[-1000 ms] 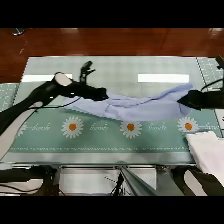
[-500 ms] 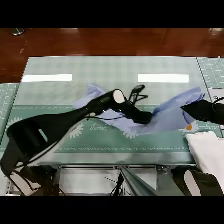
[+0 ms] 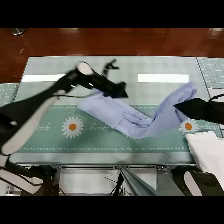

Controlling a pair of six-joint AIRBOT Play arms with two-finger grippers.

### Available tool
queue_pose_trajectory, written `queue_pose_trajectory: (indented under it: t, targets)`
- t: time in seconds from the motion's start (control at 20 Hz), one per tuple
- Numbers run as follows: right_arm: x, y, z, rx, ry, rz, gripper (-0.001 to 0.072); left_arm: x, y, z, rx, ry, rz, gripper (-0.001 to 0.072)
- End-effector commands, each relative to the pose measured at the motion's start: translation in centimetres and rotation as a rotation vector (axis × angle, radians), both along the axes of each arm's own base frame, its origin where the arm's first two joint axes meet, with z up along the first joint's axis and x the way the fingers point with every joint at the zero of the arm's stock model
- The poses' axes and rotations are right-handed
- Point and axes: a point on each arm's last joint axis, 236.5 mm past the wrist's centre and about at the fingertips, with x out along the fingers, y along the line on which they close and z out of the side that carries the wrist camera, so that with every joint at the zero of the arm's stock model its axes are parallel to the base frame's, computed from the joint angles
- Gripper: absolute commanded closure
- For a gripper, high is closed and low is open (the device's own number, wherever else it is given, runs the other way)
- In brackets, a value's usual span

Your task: Fold the shirts.

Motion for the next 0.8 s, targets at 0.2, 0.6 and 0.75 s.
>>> queue_pose_trajectory:
  t: [0.2, 0.6, 0.75]
  targets:
    - [7.5, 14.4, -0.7, 0.122, -0.045, 0.243, 0.0693, -0.4, 22.2, 10.4, 0.046, -0.253, 0.359, 0.0684]
    - [14.5, 27.9, -12.4, 0.104, 0.206, 0.39, 0.0693, -11.3, 22.2, 7.2, 0.06, -0.238, 0.372, 0.0684]
    - [15.2, 29.7, -15.1, 0.109, 0.267, 0.378, 0.0693, -11.6, 22.2, 5.5, 0.061, -0.189, 0.379, 0.0684]
